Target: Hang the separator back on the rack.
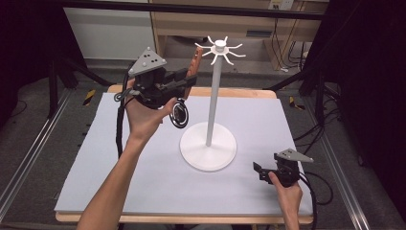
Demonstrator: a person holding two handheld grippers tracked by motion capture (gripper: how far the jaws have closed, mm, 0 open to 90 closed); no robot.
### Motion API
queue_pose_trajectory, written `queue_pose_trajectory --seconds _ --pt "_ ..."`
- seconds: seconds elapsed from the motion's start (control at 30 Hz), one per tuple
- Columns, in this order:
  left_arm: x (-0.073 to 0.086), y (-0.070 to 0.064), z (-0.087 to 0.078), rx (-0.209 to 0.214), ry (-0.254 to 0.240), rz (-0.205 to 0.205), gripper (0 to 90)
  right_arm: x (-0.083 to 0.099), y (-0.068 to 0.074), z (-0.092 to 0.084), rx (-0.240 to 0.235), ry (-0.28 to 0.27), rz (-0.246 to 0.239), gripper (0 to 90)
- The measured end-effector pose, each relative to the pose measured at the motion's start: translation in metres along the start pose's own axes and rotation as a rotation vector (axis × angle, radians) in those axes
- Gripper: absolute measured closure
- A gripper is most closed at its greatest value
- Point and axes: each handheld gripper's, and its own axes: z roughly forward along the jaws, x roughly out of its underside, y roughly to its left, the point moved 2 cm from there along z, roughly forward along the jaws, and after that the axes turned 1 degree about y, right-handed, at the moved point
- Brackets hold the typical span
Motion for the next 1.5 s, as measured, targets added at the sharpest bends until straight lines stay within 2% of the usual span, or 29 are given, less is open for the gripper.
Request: queue_pose_trajectory --seconds 0.5,0.83,1.2,1.5 --pt "0.004 -0.001 0.010 0.022 -0.002 -0.005 67.3 0.000 0.000 0.000 -0.003 0.000 0.004 7.1" --pt "0.012 -0.001 0.013 0.002 -0.001 0.002 67.0 0.000 0.001 0.000 -0.003 -0.001 0.002 7.1" --pt "0.013 -0.001 0.016 -0.021 -0.006 0.005 65.9 0.000 0.001 0.000 -0.004 0.000 0.001 7.1" --pt "0.019 0.004 0.020 -0.023 0.004 0.015 62.8 0.000 0.000 0.001 0.001 0.004 -0.001 7.1"
